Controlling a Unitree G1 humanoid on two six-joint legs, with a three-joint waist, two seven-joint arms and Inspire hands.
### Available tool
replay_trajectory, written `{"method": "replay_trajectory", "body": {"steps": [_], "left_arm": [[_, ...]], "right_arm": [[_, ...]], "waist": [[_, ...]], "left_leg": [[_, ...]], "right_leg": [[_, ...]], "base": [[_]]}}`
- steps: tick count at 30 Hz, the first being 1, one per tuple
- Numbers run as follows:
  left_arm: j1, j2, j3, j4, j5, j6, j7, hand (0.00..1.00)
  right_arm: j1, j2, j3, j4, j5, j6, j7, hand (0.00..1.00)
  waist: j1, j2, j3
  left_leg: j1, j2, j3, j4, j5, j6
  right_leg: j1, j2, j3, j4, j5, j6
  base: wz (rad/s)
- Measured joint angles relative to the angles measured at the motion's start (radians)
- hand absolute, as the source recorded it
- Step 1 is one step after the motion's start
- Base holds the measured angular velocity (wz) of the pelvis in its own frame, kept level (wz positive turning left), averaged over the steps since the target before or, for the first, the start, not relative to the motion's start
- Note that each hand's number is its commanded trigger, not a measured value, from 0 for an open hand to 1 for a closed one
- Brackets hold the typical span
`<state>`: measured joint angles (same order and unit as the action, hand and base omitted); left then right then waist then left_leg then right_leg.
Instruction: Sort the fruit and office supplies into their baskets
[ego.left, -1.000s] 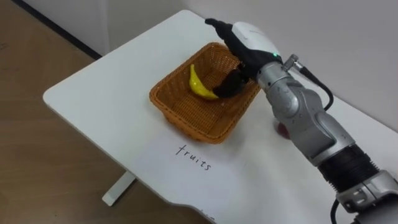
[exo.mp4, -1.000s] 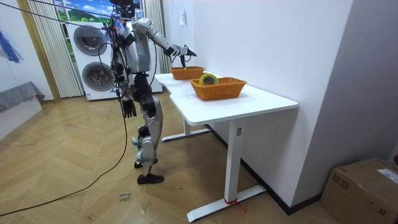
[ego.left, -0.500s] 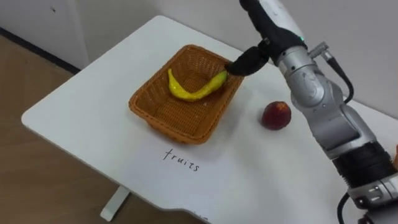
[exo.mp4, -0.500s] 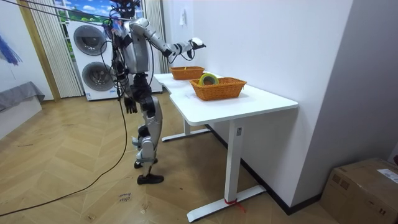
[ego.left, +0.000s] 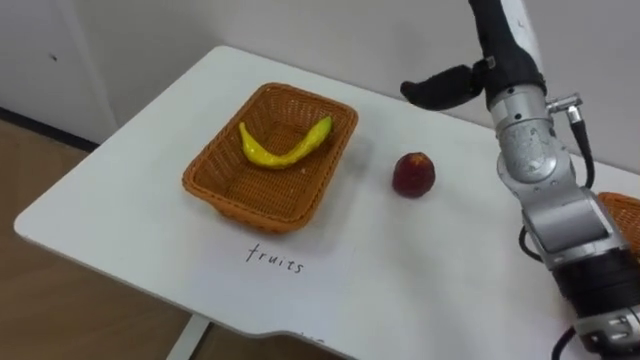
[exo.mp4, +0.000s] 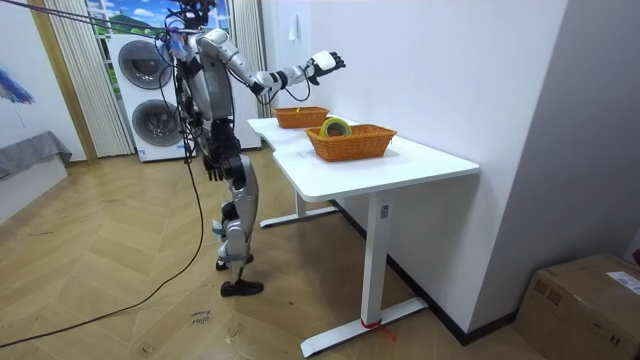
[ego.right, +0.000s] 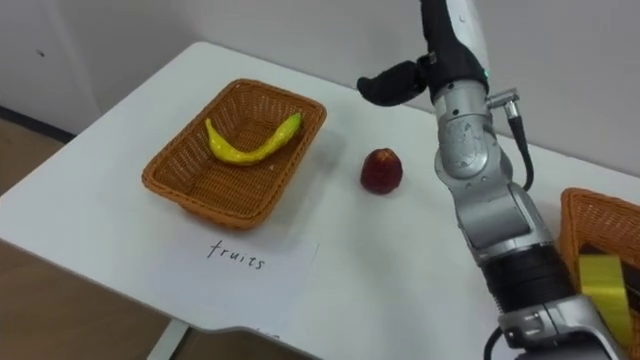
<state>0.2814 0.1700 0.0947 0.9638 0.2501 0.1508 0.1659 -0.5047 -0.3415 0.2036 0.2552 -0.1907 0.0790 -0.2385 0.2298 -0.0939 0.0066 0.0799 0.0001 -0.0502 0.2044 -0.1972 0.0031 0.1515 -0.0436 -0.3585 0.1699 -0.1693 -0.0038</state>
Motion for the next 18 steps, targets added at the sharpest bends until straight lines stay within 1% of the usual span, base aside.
{"method": "replay_trajectory", "body": {"steps": [1, 3, 5, 7, 8, 9, 11, 14, 15, 18], "left_arm": [[0.0, 0.0, 0.0, 0.001, 0.0, 0.0, 0.0, 0.0], [-0.002, -0.003, 0.001, -0.001, 0.006, 0.0, -0.001, 0.0], [-0.001, -0.006, 0.002, -0.001, 0.011, 0.0, -0.002, 0.0], [0.003, -0.014, 0.004, -0.008, 0.029, 0.001, -0.002, 0.0], [0.003, -0.02, 0.004, -0.01, 0.031, 0.001, -0.002, 0.0], [0.004, -0.024, 0.004, -0.013, 0.036, 0.002, -0.003, 0.0], [0.01, -0.024, 0.004, -0.03, 0.036, 0.002, -0.002, 0.0], [0.017, -0.024, 0.001, -0.041, 0.036, 0.001, -0.001, 0.0], [0.016, -0.027, 0.0, -0.041, 0.036, 0.001, -0.001, 0.0], [0.016, -0.035, -0.001, -0.041, 0.035, 0.002, -0.001, 0.0]], "right_arm": [[0.003, 0.0, 0.0, 0.0, 0.001, -0.001, 0.0, 0.0], [0.029, 0.0, -0.013, 0.0, 0.003, -0.022, 0.0, 0.0], [0.051, 0.004, -0.03, 0.0, 0.002, -0.025, 0.0, 0.0], [0.065, 0.006, -0.046, 0.0, 0.004, -0.024, 0.0, 0.0], [0.066, 0.006, -0.054, 0.0, 0.011, -0.024, 0.0, 0.0], [0.067, 0.006, -0.062, 0.0, 0.025, -0.024, 0.0, 0.0], [0.072, 0.006, -0.068, 0.0, 0.033, -0.024, 0.0, 0.0], [0.077, 0.015, -0.068, 0.03, 0.073, -0.027, 0.0, 0.0], [0.077, 0.022, -0.068, 0.046, 0.085, -0.027, 0.0, 0.0], [0.078, 0.024, -0.068, 0.061, 0.118, -0.024, 0.0, 0.0]], "waist": [[-0.003, 0.0, 0.0002], [-0.005, 0.001, 0.0003], [-0.005, 0.003, -0.0005], [-0.006, 0.005, -0.0027], [-0.008, 0.005, -0.0062], [-0.008, 0.011, -0.0058], [-0.008, 0.016, -0.0086], [-0.008, 0.02, -0.0061], [-0.009, 0.022, -0.0053], [-0.008, 0.023, -0.0042]], "left_leg": [[0.002, 0.0, 0.001, 0.0, 0.0, 0.0], [0.0, -0.001, 0.001, 0.001, 0.0, 0.0], [-0.004, -0.002, 0.001, 0.001, 0.001, 0.001], [-0.012, -0.004, 0.001, 0.001, 0.003, 0.003], [-0.016, -0.006, 0.003, 0.001, 0.004, 0.005], [-0.016, -0.007, 0.006, 0.0, 0.005, 0.006], [-0.015, -0.007, 0.007, -0.002, 0.005, 0.006], [-0.007, -0.005, 0.01, -0.003, 0.005, 0.006], [-0.007, -0.004, 0.015, -0.005, 0.005, 0.006], [-0.015, -0.004, 0.021, -0.008, 0.005, 0.006]], "right_leg": [[0.002, 0.0, 0.0, -0.001, 0.0, 0.0], [0.002, -0.001, 0.0, -0.001, 0.0, 0.0], [-0.002, -0.003, 0.0, -0.001, 0.0, 0.0], [-0.011, -0.005, 0.0, 0.0, 0.0, 0.0], [-0.015, -0.007, 0.0, 0.0, 0.0, 0.0], [-0.016, -0.007, 0.001, 0.0, 0.0, 0.0], [-0.018, -0.007, 0.004, 0.0, 0.0, 0.0], [-0.013, -0.005, 0.012, 0.0, 0.0, 0.0], [-0.014, -0.005, 0.016, 0.0, 0.0, 0.0], [-0.026, -0.004, 0.025, 0.001, 0.0, 0.0]], "base": [[0.0], [0.0], [0.0], [0.0], [0.0], [-0.03], [-0.03], [-0.04], [-0.06], [-0.07]]}}
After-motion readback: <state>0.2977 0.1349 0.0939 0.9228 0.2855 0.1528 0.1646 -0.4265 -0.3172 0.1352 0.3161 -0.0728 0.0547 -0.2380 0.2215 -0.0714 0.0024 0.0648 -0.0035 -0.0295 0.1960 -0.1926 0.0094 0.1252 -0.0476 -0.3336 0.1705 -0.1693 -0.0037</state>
